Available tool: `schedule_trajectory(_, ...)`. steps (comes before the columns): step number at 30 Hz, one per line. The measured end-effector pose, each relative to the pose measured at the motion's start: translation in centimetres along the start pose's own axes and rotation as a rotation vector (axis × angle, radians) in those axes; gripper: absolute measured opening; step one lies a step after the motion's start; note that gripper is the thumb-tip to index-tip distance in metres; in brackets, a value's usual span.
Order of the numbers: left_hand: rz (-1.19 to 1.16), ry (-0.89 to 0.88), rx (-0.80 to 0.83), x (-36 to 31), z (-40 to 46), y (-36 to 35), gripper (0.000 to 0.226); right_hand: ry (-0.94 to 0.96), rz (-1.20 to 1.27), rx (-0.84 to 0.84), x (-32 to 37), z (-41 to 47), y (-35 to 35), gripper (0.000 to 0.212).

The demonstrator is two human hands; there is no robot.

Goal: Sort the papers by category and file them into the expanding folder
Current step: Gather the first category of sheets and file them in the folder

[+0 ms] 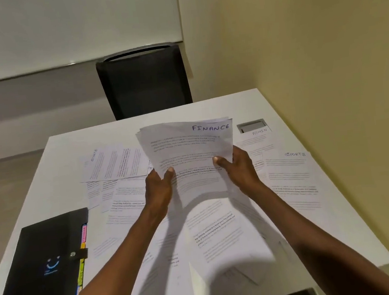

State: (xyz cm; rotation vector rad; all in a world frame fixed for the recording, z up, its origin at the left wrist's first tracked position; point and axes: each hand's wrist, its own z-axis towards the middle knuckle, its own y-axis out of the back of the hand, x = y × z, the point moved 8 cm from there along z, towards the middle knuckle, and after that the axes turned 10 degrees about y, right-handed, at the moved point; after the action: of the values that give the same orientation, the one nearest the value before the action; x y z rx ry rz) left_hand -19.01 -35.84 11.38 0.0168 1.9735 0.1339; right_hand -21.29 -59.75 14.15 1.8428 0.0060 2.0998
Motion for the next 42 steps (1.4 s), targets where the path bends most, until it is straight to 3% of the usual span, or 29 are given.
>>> schedule_trajectory(4, 0.031, -0.026, 0.008, 1.2, -0.9, 0.1, 0.018, -0.043, 0.046, -0.012, -1.8, -1.8, -0.1, 0.042)
schedule_trajectory(7, 0.118, 0.033, -0.013, 4.7, -1.5, 0.6, 0.022, -0.117, 0.054, 0.052, -4.6, -4.0, -0.7, 0.033)
schedule_trajectory(12, 0.188, 0.094, -0.017, 8.7, -2.1, 0.3, 0.028, -0.274, 0.110, 0.058, -8.1, -7.0, -1.6, 0.038)
schedule_trajectory(27, 0.365, 0.071, -0.025, 9.2, -2.1, -0.4, 0.032, -0.273, 0.004, 0.117, -11.3, -8.0, -2.7, 0.031)
schedule_trajectory(34, 0.316, 0.043, -0.050, 6.6, -0.8, 1.4, 0.027, -0.254, 0.023, 0.059, -8.4, -7.2, -2.9, 0.033)
schedule_trajectory(38, 0.233, 0.132, -0.074, 6.1, 0.9, 3.7, 0.040, -0.214, -0.092, 0.123, -6.8, -8.0, -4.1, 0.038)
schedule_trajectory(42, 0.153, 0.161, -0.012, 5.1, 1.2, 4.9, 0.020, -0.194, -0.134, 0.130, -4.9, -9.0, -5.1, 0.037)
